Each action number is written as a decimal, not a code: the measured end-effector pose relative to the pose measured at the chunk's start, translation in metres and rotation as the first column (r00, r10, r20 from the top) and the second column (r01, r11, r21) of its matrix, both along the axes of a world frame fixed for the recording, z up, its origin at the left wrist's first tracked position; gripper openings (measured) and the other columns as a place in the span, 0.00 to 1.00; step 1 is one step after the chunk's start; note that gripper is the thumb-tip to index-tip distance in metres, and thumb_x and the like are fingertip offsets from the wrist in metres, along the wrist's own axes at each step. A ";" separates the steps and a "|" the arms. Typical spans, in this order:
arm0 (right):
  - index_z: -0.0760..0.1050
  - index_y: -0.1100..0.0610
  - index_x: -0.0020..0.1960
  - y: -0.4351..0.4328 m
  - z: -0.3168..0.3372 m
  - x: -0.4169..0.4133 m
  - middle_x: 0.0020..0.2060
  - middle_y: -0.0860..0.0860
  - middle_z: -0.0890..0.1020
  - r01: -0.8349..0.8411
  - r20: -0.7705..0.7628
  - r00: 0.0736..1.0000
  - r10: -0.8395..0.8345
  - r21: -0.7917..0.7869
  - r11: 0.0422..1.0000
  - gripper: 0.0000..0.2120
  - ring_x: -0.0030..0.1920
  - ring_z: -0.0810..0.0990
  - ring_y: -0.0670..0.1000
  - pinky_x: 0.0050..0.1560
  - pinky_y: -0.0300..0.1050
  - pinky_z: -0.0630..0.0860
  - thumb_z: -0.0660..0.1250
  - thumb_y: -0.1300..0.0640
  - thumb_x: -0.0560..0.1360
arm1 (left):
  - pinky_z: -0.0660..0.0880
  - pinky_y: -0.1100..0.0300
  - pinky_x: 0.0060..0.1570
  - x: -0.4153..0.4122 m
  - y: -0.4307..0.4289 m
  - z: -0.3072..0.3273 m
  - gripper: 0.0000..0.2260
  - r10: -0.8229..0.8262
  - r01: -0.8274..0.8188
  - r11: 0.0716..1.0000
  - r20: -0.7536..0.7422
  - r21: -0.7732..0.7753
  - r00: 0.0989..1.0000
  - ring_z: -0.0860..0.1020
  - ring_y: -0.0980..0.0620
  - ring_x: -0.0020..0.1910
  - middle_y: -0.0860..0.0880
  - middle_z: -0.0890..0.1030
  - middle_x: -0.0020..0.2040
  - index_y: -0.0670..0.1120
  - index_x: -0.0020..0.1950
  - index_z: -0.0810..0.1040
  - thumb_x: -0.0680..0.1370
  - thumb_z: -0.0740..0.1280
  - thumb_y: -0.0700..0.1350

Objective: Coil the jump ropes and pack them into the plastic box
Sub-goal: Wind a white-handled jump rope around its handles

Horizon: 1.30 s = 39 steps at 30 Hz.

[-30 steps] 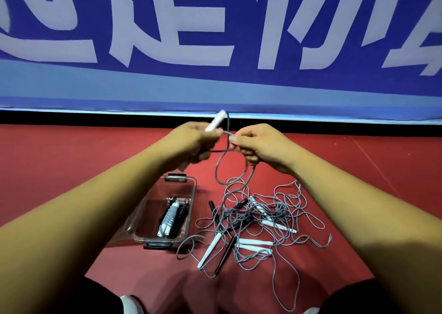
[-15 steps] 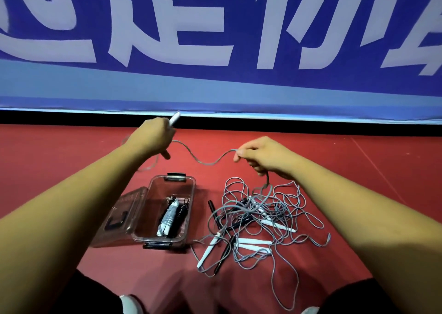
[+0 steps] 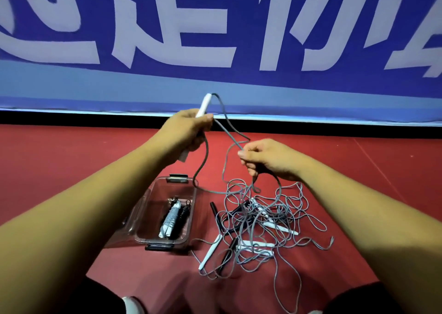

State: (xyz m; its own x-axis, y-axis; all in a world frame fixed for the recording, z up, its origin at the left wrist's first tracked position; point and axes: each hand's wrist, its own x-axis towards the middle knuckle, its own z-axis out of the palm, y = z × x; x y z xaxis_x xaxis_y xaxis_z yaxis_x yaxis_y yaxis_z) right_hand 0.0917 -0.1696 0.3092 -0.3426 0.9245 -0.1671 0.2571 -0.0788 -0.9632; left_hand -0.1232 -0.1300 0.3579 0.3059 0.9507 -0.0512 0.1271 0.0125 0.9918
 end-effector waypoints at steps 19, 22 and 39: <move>0.81 0.59 0.41 -0.007 0.027 -0.028 0.23 0.47 0.72 -0.065 0.370 0.929 -0.019 0.214 0.975 0.07 0.25 0.70 0.46 0.29 0.37 0.67 0.67 0.61 0.77 | 0.63 0.64 0.24 -0.014 -0.002 -0.001 0.10 -0.142 0.197 0.978 -0.468 0.072 0.872 0.70 0.49 0.22 0.41 0.83 0.35 0.50 0.56 0.78 0.81 0.64 0.55; 0.81 0.59 0.40 -0.007 0.038 -0.035 0.26 0.53 0.74 0.039 0.213 0.972 -0.096 0.255 0.966 0.08 0.29 0.70 0.50 0.31 0.40 0.66 0.65 0.68 0.73 | 0.61 0.65 0.21 0.000 -0.019 -0.004 0.10 -0.402 0.415 0.908 -0.396 -0.057 0.826 0.71 0.49 0.22 0.48 0.81 0.34 0.44 0.54 0.75 0.82 0.63 0.51; 0.79 0.58 0.43 -0.004 0.000 -0.008 0.33 0.51 0.83 -0.163 0.566 0.822 0.070 0.116 0.980 0.13 0.35 0.80 0.51 0.44 0.47 0.78 0.61 0.55 0.81 | 0.63 0.65 0.24 -0.045 0.038 -0.031 0.08 0.270 -0.300 0.954 -0.436 0.000 0.858 0.78 0.48 0.21 0.41 0.80 0.37 0.41 0.46 0.71 0.83 0.61 0.43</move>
